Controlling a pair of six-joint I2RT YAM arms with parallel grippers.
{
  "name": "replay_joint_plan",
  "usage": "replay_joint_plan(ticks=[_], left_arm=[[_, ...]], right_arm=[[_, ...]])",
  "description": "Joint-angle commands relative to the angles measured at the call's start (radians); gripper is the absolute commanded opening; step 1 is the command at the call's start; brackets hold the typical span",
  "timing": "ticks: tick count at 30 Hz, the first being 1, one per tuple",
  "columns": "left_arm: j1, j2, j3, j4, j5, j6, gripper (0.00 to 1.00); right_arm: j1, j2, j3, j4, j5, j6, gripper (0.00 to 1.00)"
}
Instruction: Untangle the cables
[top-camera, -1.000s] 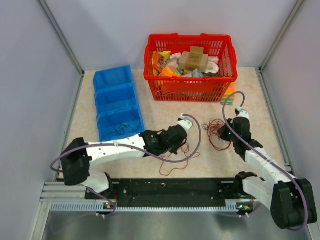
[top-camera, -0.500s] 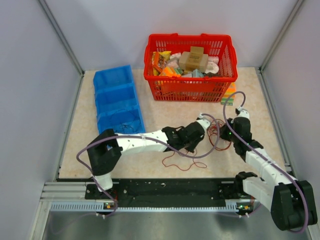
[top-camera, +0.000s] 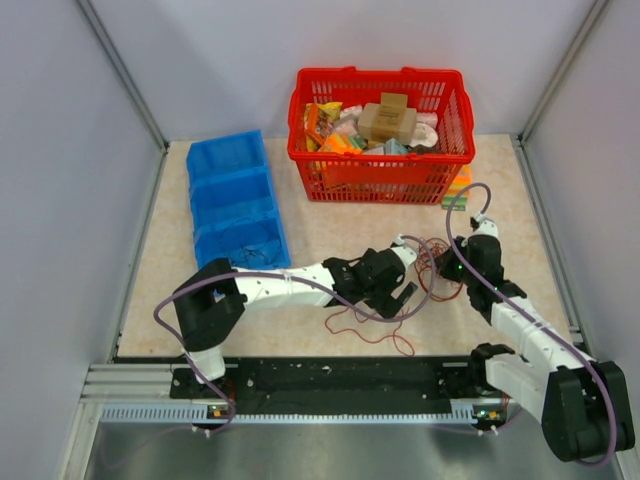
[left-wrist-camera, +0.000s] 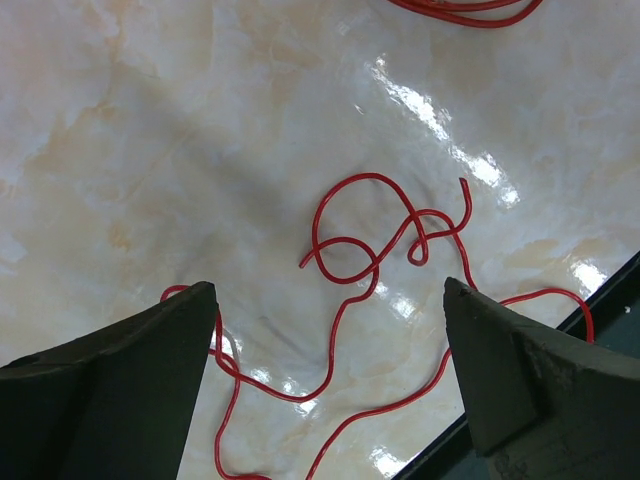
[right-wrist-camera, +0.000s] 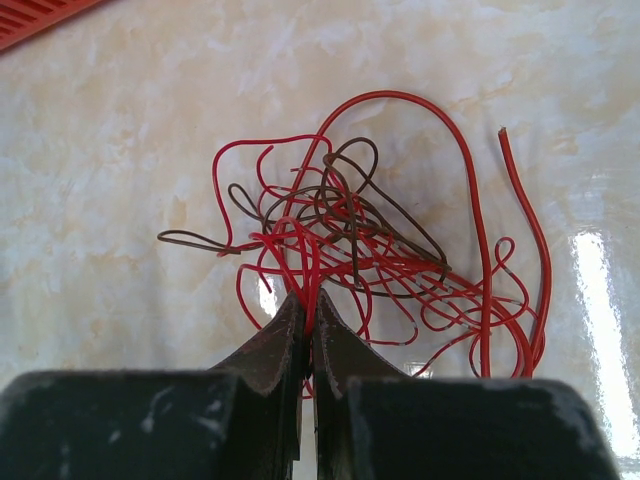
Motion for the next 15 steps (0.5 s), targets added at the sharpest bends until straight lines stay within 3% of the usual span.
replay_joint_plan(ticks=[1,10,15], left_arm=[[-0.007,0.016,0.023,0.027,0.062,0.009,0.98],[-0.015,0.125,0.064,0.057,0.138,-0.047,0.95],[-0.030,0.188,0.101,0.042,0.096,-0.049,0.79]], right_arm=[[-0.012,-0.001,0.002,0.042,-0.006,0.003,0.00],[-0.012,0.005,0.006,0.042,-0.009,0.003,0.00],[-0.013,0.002,0.003,0.044,-0.006,0.003,0.00]])
